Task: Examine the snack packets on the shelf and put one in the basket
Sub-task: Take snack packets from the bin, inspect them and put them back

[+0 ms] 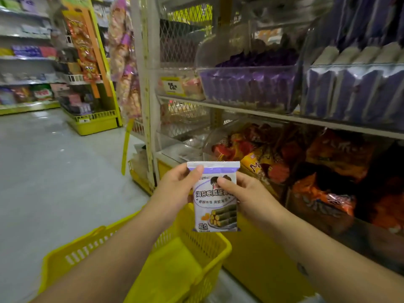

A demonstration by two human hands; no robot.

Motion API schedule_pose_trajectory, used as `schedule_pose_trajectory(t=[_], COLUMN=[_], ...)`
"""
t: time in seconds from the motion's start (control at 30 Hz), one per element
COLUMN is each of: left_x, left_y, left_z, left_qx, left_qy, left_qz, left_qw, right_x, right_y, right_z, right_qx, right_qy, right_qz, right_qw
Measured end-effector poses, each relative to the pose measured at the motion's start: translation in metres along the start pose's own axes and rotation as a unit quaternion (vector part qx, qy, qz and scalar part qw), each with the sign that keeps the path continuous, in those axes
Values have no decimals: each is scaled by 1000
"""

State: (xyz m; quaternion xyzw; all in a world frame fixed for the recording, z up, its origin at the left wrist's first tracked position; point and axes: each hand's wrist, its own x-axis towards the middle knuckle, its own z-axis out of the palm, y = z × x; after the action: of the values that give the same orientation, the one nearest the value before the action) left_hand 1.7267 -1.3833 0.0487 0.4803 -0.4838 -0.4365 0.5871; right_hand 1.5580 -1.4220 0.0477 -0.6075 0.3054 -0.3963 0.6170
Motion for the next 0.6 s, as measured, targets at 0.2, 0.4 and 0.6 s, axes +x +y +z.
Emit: schedule_pose_trajectory(t=[0.2,0.4,0.6], left_x=[1,-1,-5], left_y=[-1,-3,-1], left_z=[10,21,26], left_qx=[-38,-33,-31], left_qy=[17,2,0], left_qz=[27,33,5], left_qw=[999,999,1000], right_x=[0,-5,-11], right_y=[2,-3,-10], right_z=[-9,-18,-17], right_qx=[6,76,88], right_qy=[-11,37,62], right_qz=[-10,-32,-1], right_qw=[1000,996,994])
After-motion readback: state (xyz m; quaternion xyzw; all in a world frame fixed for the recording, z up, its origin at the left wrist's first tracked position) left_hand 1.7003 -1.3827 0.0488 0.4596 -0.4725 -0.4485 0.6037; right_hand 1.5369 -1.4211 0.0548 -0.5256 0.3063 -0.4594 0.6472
